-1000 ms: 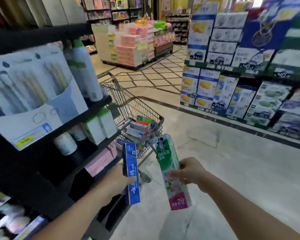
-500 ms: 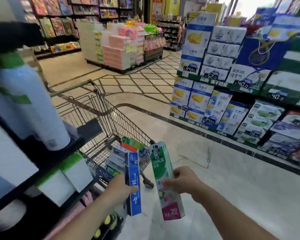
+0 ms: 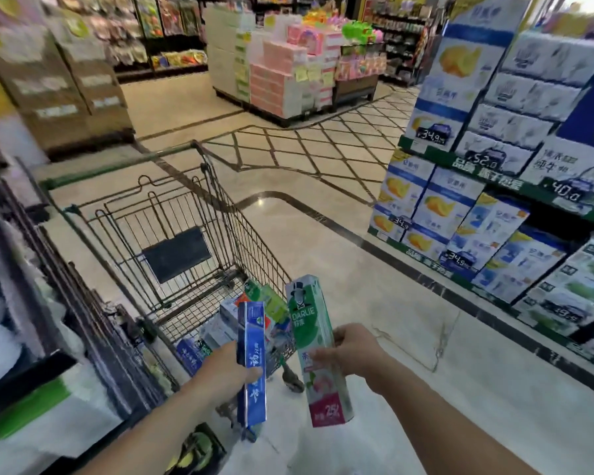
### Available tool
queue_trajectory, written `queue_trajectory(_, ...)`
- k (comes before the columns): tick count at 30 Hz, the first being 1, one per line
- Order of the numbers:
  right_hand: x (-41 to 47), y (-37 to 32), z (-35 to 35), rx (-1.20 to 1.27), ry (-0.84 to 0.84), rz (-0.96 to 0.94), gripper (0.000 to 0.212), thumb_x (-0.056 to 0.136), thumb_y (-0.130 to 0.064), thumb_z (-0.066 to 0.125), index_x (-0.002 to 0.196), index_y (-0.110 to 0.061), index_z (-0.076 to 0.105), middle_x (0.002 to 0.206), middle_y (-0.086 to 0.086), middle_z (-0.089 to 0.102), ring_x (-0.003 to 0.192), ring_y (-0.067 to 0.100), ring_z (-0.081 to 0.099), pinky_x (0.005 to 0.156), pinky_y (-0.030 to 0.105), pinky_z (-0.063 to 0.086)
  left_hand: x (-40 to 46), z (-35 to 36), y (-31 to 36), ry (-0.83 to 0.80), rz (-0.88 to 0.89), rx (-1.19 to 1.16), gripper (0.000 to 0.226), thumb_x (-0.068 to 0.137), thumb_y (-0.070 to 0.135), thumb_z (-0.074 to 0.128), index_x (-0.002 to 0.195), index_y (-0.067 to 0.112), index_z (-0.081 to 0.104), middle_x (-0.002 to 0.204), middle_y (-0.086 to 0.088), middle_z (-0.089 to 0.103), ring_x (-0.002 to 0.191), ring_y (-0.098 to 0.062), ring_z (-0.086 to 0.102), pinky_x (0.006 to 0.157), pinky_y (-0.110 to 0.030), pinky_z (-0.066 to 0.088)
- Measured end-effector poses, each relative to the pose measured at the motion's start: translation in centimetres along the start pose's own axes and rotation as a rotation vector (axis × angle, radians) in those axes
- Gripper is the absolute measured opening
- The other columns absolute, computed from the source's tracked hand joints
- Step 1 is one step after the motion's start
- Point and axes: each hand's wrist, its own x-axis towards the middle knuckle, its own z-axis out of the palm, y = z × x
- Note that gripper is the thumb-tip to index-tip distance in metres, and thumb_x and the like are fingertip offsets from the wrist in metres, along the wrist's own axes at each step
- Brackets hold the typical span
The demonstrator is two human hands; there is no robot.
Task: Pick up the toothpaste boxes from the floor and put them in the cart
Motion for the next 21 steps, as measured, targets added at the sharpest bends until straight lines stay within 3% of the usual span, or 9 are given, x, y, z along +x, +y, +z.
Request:
queue_trajectory(4, 5.6, -0.8, -3.7, -0.076, -0.056, -0.007, 0.031, 0.072, -0.025, 0.088, 0.088, -0.004, 0.072, 0.080, 0.007, 0.077, 0.068, 0.019, 0.075, 0.068, 0.042, 0.063, 2.2, 0.8, 2.5, 0.096, -0.073, -0.054, 0.029, 0.093, 0.017, 0.068, 0.121, 0.020, 0.059, 0.112, 0.003, 0.065, 0.100, -0.017, 0.062, 0.086, -0.036, 0.051)
queue_trajectory(6, 8.3, -1.3, -4.9, -0.125, -0.067, 0.006, 0.032, 0.072, -0.026, 0.088, 0.087, -0.004, 0.071, 0.077, 0.007, 0.077, 0.067, 0.019, 0.075, 0.066, 0.041, 0.063, 2.7, 0.8, 3.3, 0.134, -0.095, -0.093, 0.029, 0.094, 0.017, 0.068, 0.120, 0.022, 0.057, 0.115, 0.006, 0.063, 0.103, -0.016, 0.062, 0.092, -0.039, 0.051)
queue_trajectory(9, 12.3, -2.3, -5.4, -0.192, -0.103, 0.007, 0.030, 0.073, -0.024, 0.087, 0.086, -0.003, 0.071, 0.075, 0.007, 0.076, 0.064, 0.020, 0.075, 0.064, 0.039, 0.063, 3.0, 0.6, 3.3, 0.190, -0.151, -0.174, 0.031, 0.095, 0.018, 0.066, 0.115, 0.031, 0.045, 0.112, 0.009, 0.056, 0.105, -0.019, 0.058, 0.095, -0.041, 0.049)
queue_trajectory(12, 15.4, -3.3, -4.0, -0.237, -0.145, 0.004, 0.029, 0.074, -0.020, 0.085, 0.089, -0.002, 0.069, 0.077, 0.010, 0.075, 0.065, 0.023, 0.075, 0.067, 0.043, 0.063, 3.1, -0.2, 2.5, 0.260, -0.234, -0.251, 0.026, 0.094, 0.017, 0.068, 0.109, 0.029, 0.051, 0.108, 0.006, 0.062, 0.103, -0.021, 0.063, 0.094, -0.047, 0.053)
queue_trajectory(16, 19.2, -4.9, -0.7, -0.312, -0.192, -0.022, 0.031, 0.073, -0.018, 0.083, 0.092, -0.002, 0.065, 0.083, 0.014, 0.074, 0.071, 0.029, 0.074, 0.071, 0.050, 0.061, 4.2, -1.9, 0.3, 0.330, -0.304, -0.303, 0.028, 0.091, 0.019, 0.071, 0.113, 0.023, 0.054, 0.110, 0.003, 0.064, 0.096, -0.018, 0.065, 0.088, -0.041, 0.056)
queue_trajectory(21, 22.8, -7.2, 3.2, -0.414, -0.184, -0.048, 0.031, 0.081, -0.026, 0.077, 0.096, -0.011, 0.053, 0.093, 0.010, 0.069, 0.078, 0.025, 0.072, 0.070, 0.045, 0.062, 7.9, -3.9, -2.2, 0.308, -0.355, -0.377, 0.031, 0.091, 0.019, 0.072, 0.090, 0.036, 0.046, 0.097, 0.010, 0.060, 0.094, -0.018, 0.064, 0.086, -0.039, 0.056)
